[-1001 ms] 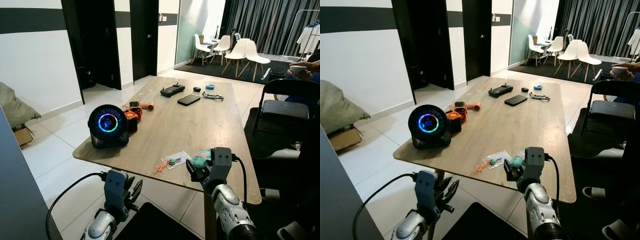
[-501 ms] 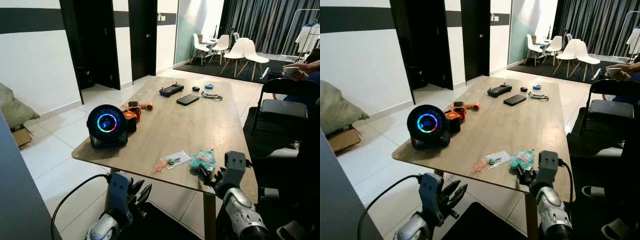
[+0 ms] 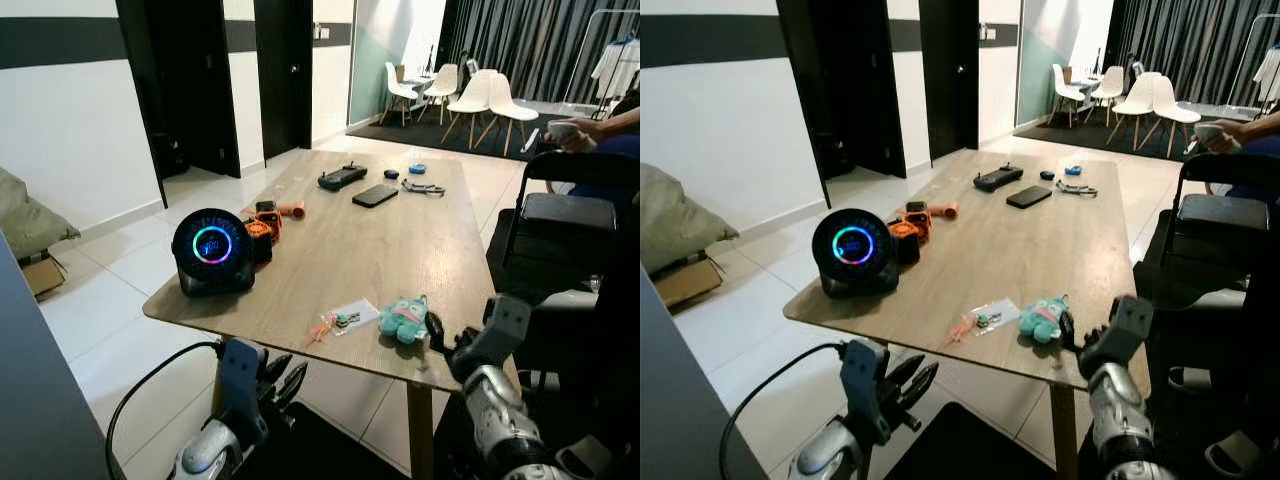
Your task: Hang keys on a hook
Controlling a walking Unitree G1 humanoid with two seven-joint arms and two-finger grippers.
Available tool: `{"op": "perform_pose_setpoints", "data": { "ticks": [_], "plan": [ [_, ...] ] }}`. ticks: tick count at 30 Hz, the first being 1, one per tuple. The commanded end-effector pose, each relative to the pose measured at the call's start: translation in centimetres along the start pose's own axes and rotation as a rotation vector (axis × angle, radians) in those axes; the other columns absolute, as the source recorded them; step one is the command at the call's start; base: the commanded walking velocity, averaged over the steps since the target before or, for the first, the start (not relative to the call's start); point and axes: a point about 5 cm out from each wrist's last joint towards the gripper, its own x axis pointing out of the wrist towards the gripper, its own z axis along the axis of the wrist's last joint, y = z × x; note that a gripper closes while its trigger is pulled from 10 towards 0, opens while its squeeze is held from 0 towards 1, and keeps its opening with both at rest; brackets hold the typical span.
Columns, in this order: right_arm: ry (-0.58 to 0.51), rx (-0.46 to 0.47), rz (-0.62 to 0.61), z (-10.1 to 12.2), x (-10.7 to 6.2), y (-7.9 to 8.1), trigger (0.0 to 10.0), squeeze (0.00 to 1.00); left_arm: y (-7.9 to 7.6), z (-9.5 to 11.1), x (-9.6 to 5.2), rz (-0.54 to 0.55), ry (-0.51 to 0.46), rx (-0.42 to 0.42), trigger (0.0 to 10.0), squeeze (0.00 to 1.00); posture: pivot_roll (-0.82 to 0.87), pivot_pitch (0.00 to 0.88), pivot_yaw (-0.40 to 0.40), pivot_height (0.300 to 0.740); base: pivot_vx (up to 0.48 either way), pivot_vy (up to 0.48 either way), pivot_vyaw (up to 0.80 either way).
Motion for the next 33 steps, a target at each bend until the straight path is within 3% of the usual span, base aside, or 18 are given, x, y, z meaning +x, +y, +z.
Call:
{"op": "perform_pose_setpoints", "data": {
  "ticks": [1,14,23,33],
  "plan": [
    [0.016,0.023,-0.035,-0.3,0.0,-0.4,10.0,0.0,-0.1,0.1,0.0,-0.005,-0.002,-0.013,10.0,0.0,0.01,0.044,0.005,0.74,0.0,0.0,0.0],
    [0.075,-0.018,-0.014,-0.1,0.9,0.9,10.0,0.0,0.1,0.2,0.0,0.009,-0.002,-0.017,10.0,0.0,0.01,0.051,0.004,0.74,0.0,0.0,0.0],
    [0.182,-0.045,0.17,-1.6,1.0,3.8,10.0,0.0,0.1,0.4,0.1,0.009,-0.006,-0.024,10.0,0.0,0.01,0.051,0.008,0.74,0.0,0.0,0.0],
    [0.127,-0.034,0.127,-0.9,1.2,3.5,10.0,0.0,0.1,0.4,0.2,0.005,-0.007,-0.027,10.0,0.0,0.01,0.054,0.01,0.74,0.0,0.0,0.0]
  ]
}}
